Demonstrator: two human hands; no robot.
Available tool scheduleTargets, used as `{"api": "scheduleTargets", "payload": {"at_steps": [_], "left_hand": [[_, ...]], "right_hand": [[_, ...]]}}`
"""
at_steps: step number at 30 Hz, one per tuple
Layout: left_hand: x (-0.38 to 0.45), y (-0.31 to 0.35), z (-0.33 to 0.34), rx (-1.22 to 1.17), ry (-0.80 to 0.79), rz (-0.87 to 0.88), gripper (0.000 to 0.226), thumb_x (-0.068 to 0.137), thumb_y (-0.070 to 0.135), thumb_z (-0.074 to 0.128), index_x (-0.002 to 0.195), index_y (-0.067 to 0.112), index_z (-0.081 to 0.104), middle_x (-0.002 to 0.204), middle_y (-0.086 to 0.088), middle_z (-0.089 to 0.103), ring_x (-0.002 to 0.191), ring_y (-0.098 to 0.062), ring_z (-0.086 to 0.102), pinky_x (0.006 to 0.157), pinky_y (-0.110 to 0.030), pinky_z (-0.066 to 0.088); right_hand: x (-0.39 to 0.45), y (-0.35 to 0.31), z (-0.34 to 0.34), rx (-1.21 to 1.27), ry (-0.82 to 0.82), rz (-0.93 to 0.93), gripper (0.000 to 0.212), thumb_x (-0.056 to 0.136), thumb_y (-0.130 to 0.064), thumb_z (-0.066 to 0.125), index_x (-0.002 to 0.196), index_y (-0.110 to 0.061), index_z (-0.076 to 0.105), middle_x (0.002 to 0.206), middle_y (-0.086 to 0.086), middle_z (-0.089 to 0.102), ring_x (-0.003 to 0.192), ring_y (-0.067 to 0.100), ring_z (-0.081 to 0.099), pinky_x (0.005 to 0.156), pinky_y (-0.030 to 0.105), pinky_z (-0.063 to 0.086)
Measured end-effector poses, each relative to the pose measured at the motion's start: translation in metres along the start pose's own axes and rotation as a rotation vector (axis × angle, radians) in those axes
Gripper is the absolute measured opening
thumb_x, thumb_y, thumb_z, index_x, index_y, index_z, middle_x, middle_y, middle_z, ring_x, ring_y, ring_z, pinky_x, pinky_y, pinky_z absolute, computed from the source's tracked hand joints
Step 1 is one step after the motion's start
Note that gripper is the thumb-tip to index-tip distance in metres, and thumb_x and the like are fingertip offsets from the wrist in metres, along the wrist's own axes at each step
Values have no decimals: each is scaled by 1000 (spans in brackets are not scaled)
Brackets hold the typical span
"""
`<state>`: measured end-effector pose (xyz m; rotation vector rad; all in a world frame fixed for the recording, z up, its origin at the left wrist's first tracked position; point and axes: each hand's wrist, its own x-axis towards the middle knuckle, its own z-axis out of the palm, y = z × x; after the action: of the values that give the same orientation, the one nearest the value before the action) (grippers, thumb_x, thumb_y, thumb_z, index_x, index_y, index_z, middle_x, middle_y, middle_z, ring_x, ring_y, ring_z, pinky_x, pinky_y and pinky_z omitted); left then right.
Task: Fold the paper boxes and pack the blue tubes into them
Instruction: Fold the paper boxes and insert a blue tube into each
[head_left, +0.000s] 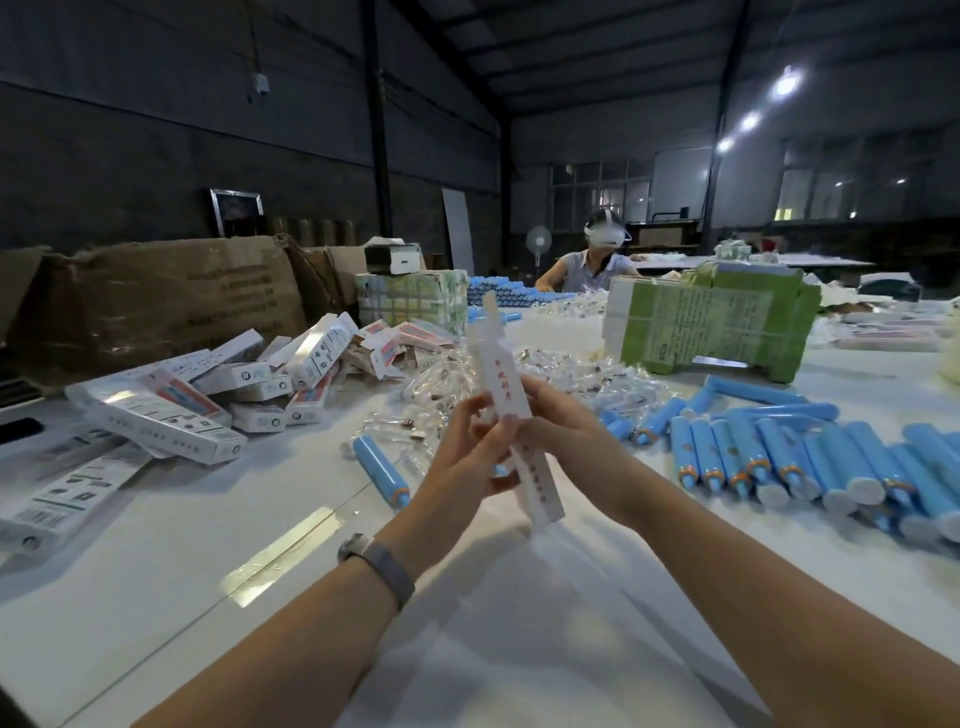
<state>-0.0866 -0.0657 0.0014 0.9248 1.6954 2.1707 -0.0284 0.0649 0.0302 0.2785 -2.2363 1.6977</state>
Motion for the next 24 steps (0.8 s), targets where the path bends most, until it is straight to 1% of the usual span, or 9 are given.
{"api": "scheduleTargets", "payload": {"at_steps": [3,6,9,11,14,16,19,21,24], "left_hand": [[0,-5,-9,64,30,46,32,95,20,61,122,17,44,122,-13,59,107,-18,67,87,-37,59],[4,-9,-13,128,109,107,34,95,7,62,114,18,37,118,-11,60,100,-9,68,75,-22,57],[10,-11,-21,205,248,178,41,90,10,71,106,27,38,108,3,61,89,6,66,70,-20,56],[12,-12,-29,231,321,217,39,88,13,73,106,33,45,104,10,63,90,5,66,77,-24,54],[15,-13,-36,318,404,241,38,86,17,76,111,30,51,104,13,65,94,-4,65,82,-32,53],[17,-15,-36,351,414,251,41,85,18,77,112,31,48,104,16,63,95,-1,63,81,-31,52],[16,-16,-30,434,387,271,49,83,21,80,107,36,40,93,30,59,87,12,60,72,-21,48],[14,-17,-27,463,388,280,54,81,25,81,103,38,34,92,35,56,87,15,57,71,-20,48],[12,-15,-24,446,392,287,56,82,27,81,107,34,31,99,25,54,88,11,58,72,-17,51]], "right_hand": [[1,2,-4,-31,-74,5,40,97,-10,53,136,-21,55,120,2,68,112,21,64,98,38,52],[2,6,-2,-11,-83,15,51,86,12,50,124,-20,63,115,-4,72,109,10,66,89,24,53],[6,10,-5,-194,120,-18,51,82,16,47,112,-21,65,99,-9,72,96,6,66,87,27,54],[11,16,-17,-395,327,-8,42,85,8,50,115,-16,66,95,-6,69,91,10,64,87,30,54],[12,26,-42,-563,510,68,31,89,-4,54,114,-19,66,100,-4,69,91,12,63,74,19,45],[13,33,-51,-670,460,151,37,90,-8,54,123,-23,63,119,-1,66,105,17,60,85,24,41],[11,45,-48,-1026,138,238,54,88,-8,49,138,-27,52,148,-1,46,132,25,42,107,38,38],[9,51,-46,-1153,11,310,58,86,-5,45,138,-32,51,147,-2,45,132,28,39,100,37,42],[8,55,-47,-1146,7,355,52,89,-7,44,135,-31,52,143,-4,47,127,26,43,95,36,45]]}}
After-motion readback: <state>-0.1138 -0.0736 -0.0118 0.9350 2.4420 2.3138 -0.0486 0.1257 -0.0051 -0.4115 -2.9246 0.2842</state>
